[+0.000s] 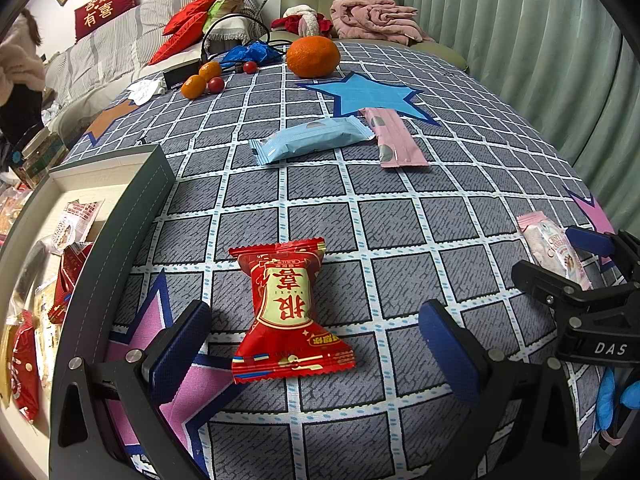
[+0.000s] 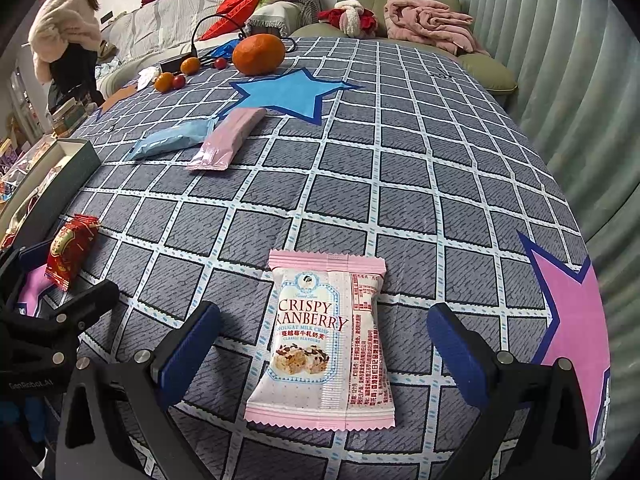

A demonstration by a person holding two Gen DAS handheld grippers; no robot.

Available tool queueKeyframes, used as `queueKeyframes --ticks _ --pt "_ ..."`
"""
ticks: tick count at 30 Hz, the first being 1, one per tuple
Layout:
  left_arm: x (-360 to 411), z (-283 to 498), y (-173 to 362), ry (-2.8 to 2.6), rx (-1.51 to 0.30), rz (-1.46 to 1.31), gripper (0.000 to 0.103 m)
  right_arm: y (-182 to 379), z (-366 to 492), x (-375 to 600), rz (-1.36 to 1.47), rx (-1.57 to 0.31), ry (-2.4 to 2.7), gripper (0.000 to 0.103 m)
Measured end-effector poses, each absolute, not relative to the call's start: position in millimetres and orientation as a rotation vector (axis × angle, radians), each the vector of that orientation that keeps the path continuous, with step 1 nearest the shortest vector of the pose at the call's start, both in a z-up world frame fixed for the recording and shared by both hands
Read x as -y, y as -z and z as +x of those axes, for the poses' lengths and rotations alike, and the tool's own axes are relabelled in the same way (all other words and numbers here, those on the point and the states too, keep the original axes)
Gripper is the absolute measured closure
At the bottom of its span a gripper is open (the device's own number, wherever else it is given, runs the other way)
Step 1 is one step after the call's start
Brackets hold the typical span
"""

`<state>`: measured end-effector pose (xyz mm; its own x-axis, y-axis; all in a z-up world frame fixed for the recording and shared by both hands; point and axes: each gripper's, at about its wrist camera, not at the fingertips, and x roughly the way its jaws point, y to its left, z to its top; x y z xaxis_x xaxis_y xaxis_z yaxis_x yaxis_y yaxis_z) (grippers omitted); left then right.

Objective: Organize snacks
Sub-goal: 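Grasp the red candy with the left tool while the right grasps the cranberry packet, then carry both snacks over the cream tray and open both tools to drop them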

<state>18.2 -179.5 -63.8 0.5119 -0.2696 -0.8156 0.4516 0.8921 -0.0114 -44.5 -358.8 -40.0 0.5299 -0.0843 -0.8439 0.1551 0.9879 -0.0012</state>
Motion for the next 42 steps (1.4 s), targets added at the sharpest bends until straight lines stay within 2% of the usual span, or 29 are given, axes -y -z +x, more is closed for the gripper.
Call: queueKeyframes --ticks 8,11,14,17,18,19,26,33,42 --pt "180 17 63 0.434 -0.948 0.216 0.000 40 -44 359 0.078 -1.022 0.144 0.000" --pt "183 23 60 0.420 -1.005 0.225 0.000 38 -37 361 0.092 -1.077 0.150 0.000" --pt "188 25 57 0.430 -1.048 0.235 0.008 36 -35 360 0.094 -1.100 0.140 0.003" --pt "195 19 52 0.463 -1.051 0.258 0.033 30 -37 357 0.076 -1.092 0.127 0.033" --pt "197 16 49 0.476 -1.051 0.268 0.053 27 -38 357 0.079 -1.091 0.126 0.053" --pt "199 14 48 0.485 -1.052 0.277 0.057 26 -39 358 0.107 -1.092 0.109 0.060" --pt "180 2 30 0.558 -1.063 0.170 0.057 13 -57 357 0.275 -1.069 0.020 0.060" --pt "151 0 -9 0.553 -0.983 0.121 0.057 -14 -52 327 0.282 -1.042 -0.054 0.060" --pt "76 21 -53 0.458 -0.879 0.052 0.057 -43 -7 253 0.222 -1.039 -0.201 0.060"
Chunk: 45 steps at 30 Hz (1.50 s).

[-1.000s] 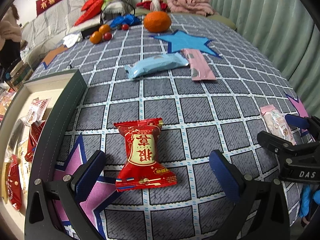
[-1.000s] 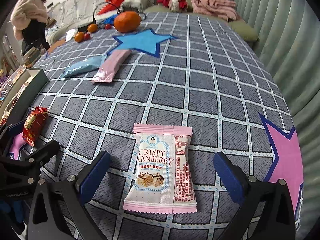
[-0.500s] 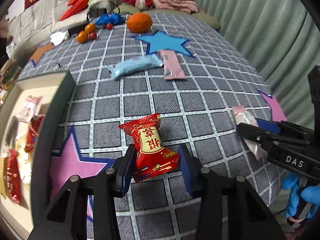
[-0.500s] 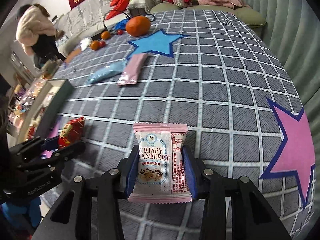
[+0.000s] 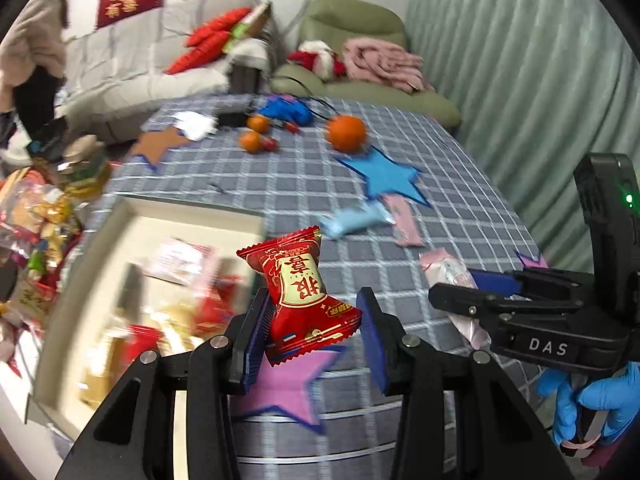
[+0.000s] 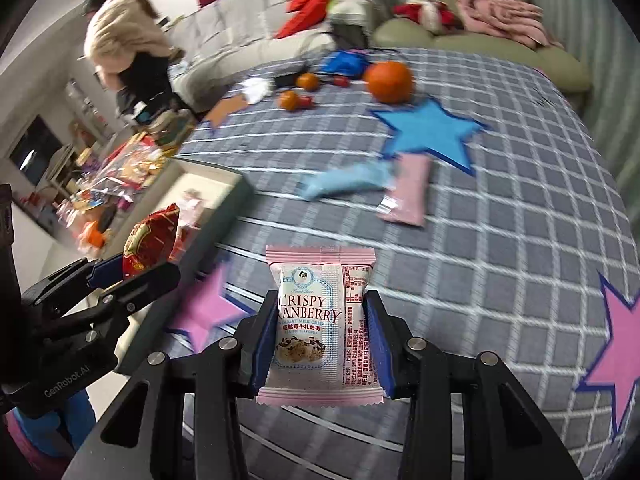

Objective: Organize snacks
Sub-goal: 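Carry both snacks over the cream tray and open both tools to drop them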

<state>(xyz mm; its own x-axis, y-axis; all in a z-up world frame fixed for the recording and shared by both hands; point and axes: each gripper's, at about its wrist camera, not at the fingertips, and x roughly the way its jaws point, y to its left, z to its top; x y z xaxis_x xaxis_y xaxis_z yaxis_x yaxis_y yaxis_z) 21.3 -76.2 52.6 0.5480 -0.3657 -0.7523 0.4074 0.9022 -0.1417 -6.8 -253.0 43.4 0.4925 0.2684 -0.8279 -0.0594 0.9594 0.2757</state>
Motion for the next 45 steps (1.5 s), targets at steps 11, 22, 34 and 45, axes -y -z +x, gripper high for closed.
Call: queueKeyframes --ticks 11,22,34,45 --pt "-35 61 -31 0.223 -0.924 -0.033 0.056 -47 46 138 0.118 -1.087 -0.380 0.060" --pt "-75 72 6 0.152 -0.996 -0.070 0.045 -30 89 57 0.071 -1.159 -0.499 0.059" --pt "-63 73 0 0.175 -1.004 -0.069 0.023 -28 90 102 0.089 -1.151 -0.359 0.011" --pt "36 71 -34 0.380 -0.957 0.129 0.020 3 80 275 0.206 -1.151 0.085 0.011"
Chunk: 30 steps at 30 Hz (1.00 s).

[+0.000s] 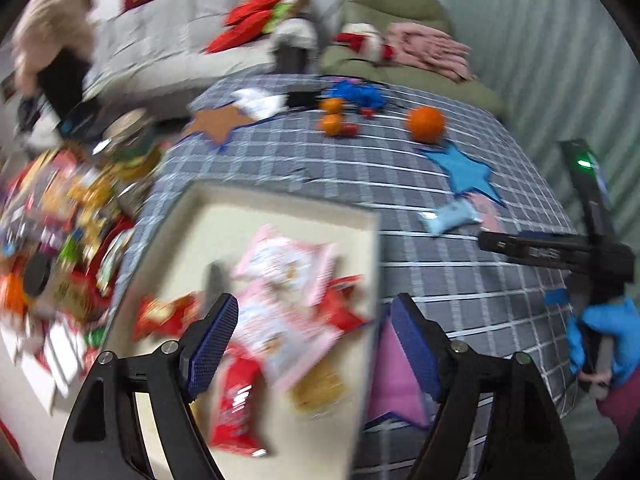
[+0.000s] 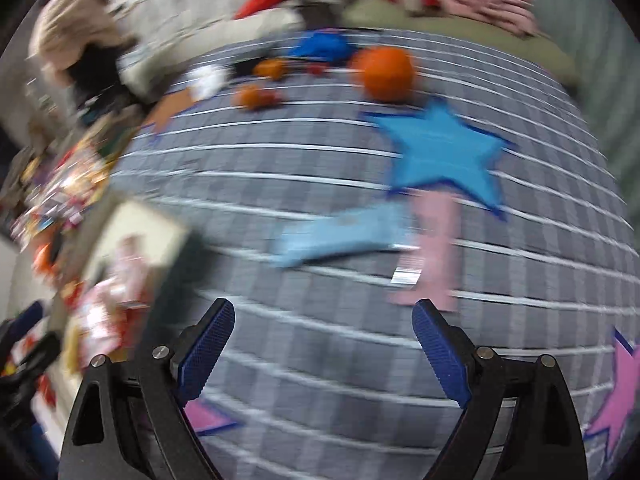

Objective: Organize snacks
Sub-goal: 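Carry both snacks over the cream tray and open both tools to drop them, then move the left tool to the light-blue bar while the right grasps the pink bar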

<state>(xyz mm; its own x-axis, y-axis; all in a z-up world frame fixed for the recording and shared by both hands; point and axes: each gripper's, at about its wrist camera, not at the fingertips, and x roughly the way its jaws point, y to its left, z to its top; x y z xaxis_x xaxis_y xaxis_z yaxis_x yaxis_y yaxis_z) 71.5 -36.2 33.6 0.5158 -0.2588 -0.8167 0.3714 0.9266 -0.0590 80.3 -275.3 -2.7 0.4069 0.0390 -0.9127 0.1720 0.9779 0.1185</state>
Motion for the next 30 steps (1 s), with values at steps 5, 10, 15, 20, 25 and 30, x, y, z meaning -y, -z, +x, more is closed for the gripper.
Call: queueKeyframes --ticks 5,10,15,20,25,30 --pt "105 82 -26 0.456 -0.962 0.267 0.019 23 88 301 0.198 -1.163 0.127 0.011" --pt "153 99 -8 0.493 -0.980 0.351 0.019 33 104 302 0.137 -1.149 0.119 0.012" --pt "190 117 18 0.477 -0.983 0.418 0.019 32 111 305 0.063 -1.105 0.112 0.038" --pt "214 132 33 0.477 -0.983 0.409 0.020 28 104 324 0.102 -1.087 0.069 0.072" --pt "238 145 49 0.477 -0.955 0.417 0.019 28 88 341 0.152 -1.086 0.068 0.073" --pt "245 148 50 0.527 -1.018 0.338 0.051 27 65 350 0.147 -1.100 0.074 0.073"
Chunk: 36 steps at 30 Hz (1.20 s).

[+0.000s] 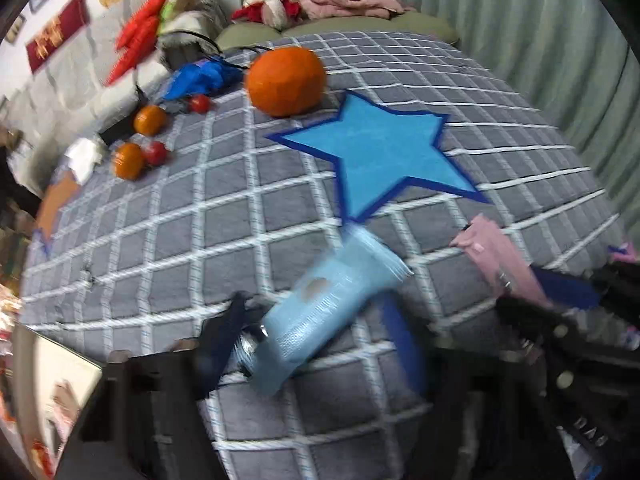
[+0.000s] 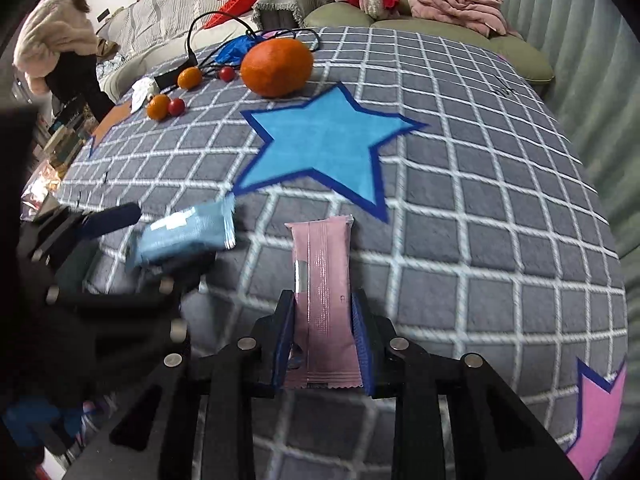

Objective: Organize snacks

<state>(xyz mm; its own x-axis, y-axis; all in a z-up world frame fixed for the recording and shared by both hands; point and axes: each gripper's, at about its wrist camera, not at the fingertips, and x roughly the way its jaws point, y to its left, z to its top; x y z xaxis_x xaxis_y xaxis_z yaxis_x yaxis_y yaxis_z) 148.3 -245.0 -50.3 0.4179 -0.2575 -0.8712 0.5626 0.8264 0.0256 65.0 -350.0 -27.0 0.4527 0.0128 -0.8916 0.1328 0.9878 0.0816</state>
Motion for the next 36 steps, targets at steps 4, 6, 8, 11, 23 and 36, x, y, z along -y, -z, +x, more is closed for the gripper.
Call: queueKeyframes --ticks 4,6,8,11,23,36 --pt "239 123 47 0.506 -1.038 0.334 0.076 25 40 353 0.154 -1.098 0.080 0.073" --pt "229 107 46 0.490 -1.045 0.309 0.076 24 26 352 0.153 -1.096 0.088 0.073" --pt "216 87 46 0.464 -1.063 0.273 0.076 24 13 352 0.170 -1.099 0.090 0.073" --pt "198 51 46 0.419 -1.075 0.248 0.076 25 -12 348 0.175 -1.096 0.102 0.073" --pt "172 9 40 0.369 -0.987 0.260 0.013 25 -75 342 0.200 -1.079 0.149 0.012" --pt "176 19 61 0.445 -0.968 0.231 0.000 40 -52 336 0.100 -1.034 0.172 0.000"
